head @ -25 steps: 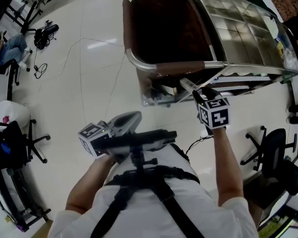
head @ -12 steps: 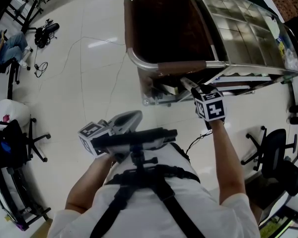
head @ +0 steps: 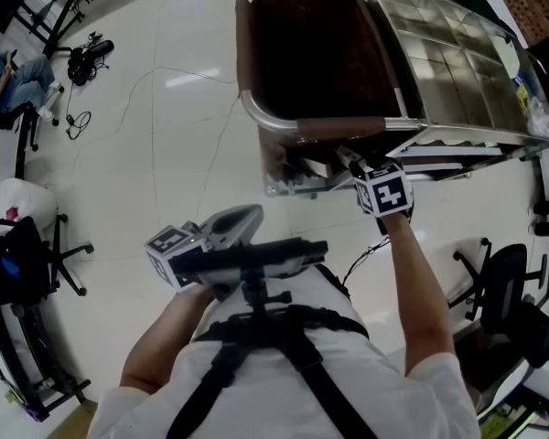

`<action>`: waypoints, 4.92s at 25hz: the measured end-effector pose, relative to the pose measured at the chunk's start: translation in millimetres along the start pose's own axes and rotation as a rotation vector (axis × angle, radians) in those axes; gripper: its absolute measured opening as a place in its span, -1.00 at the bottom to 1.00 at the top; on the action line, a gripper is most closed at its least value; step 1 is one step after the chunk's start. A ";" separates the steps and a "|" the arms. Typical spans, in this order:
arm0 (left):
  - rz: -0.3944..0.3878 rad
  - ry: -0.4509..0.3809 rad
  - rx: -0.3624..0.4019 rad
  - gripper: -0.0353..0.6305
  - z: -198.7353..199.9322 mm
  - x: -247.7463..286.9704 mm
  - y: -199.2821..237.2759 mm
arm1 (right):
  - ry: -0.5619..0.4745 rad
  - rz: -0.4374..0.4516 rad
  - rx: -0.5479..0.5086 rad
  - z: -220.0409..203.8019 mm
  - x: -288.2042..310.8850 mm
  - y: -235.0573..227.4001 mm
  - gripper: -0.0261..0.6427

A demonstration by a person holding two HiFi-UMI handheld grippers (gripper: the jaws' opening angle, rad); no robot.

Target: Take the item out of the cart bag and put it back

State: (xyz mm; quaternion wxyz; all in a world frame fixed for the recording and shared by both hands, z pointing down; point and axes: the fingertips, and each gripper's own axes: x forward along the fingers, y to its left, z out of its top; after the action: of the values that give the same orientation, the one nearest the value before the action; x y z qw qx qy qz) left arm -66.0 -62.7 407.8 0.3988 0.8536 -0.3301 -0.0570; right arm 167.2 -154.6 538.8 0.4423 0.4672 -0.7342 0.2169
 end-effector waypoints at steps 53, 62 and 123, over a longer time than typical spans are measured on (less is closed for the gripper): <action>-0.032 0.025 0.001 -0.88 -5.5 4.1 -7.9 | -0.239 0.059 0.157 8.1 -72.8 48.4 -0.37; -0.038 0.015 0.003 -0.88 -2.6 6.5 -8.8 | -0.256 0.128 0.159 -9.7 -91.1 77.6 -0.92; -0.039 0.035 -0.019 -0.88 -13.6 12.7 -3.1 | -0.466 0.182 0.191 29.8 -146.6 112.2 -0.92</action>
State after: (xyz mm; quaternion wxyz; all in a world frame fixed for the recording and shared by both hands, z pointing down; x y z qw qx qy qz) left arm -49.7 -60.2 416.8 0.4113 0.8569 -0.3061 -0.0530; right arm 80.6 -51.3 409.2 0.1938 0.4760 -0.8316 0.2105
